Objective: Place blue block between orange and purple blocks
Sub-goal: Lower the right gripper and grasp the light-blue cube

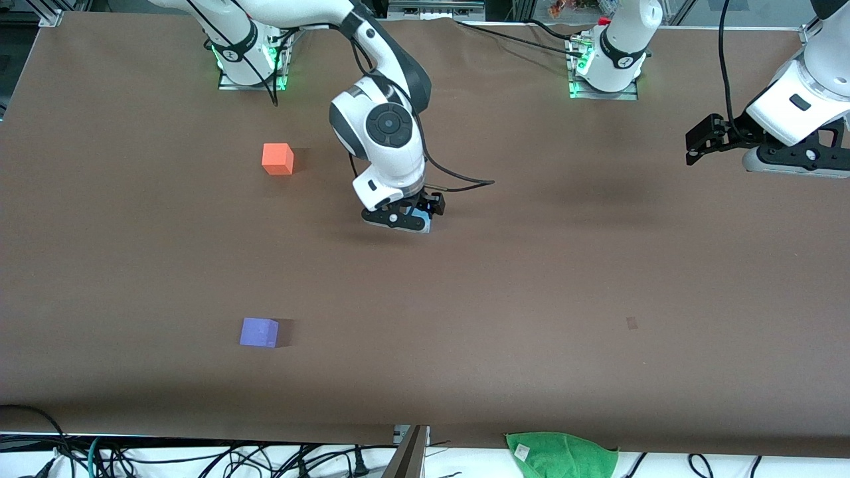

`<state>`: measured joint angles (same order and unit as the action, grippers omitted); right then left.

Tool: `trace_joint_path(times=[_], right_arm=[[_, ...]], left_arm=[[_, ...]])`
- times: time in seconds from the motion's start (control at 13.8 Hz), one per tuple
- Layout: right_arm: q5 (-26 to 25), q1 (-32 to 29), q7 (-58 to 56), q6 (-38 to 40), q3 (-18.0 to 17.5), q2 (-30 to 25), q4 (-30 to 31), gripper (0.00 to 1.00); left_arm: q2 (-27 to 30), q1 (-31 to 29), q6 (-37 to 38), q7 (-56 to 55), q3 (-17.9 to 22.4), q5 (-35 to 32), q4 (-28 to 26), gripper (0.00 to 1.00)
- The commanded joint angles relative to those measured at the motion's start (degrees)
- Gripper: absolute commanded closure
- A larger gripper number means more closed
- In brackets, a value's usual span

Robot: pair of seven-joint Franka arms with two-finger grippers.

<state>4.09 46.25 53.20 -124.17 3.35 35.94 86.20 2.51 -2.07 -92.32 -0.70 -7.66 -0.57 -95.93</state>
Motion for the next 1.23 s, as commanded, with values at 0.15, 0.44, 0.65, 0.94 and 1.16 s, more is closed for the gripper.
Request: trace_joint_path(times=[0.15,0.44,0.65,0.94,1.16], right_arm=[[0.3,1.9,0.5,-3.4,0.6,4.1,-1.1,0.0],[0.2,2.4,0.6,-4.0,0.6,5.3,-1.0,0.0],[0.2,2.7,0.6,-5.9,0.6,6.4,-1.1,0.0],[-0.1,3.1,0.2,-6.5,0.7,7.7,-0.9,0.0],[-0.9,3.1,0.3,-6.6,0.7,8.2,-0.8,0.0]], left_arm=[[0.0,0.1,0.6,0.9,0.5,0.5,0.4,0.0],[0.3,0.0,5.6,1.1,0.6,0.5,2.6,0.0],[0.2,0.0,7.6,1.1,0.8,0.4,3.5,0.0],[-0.4,-0.1,7.5,1.1,0.9,0.5,4.4,0.0],[-1.1,0.0,7.2,1.1,0.9,0.4,5.1,0.0]])
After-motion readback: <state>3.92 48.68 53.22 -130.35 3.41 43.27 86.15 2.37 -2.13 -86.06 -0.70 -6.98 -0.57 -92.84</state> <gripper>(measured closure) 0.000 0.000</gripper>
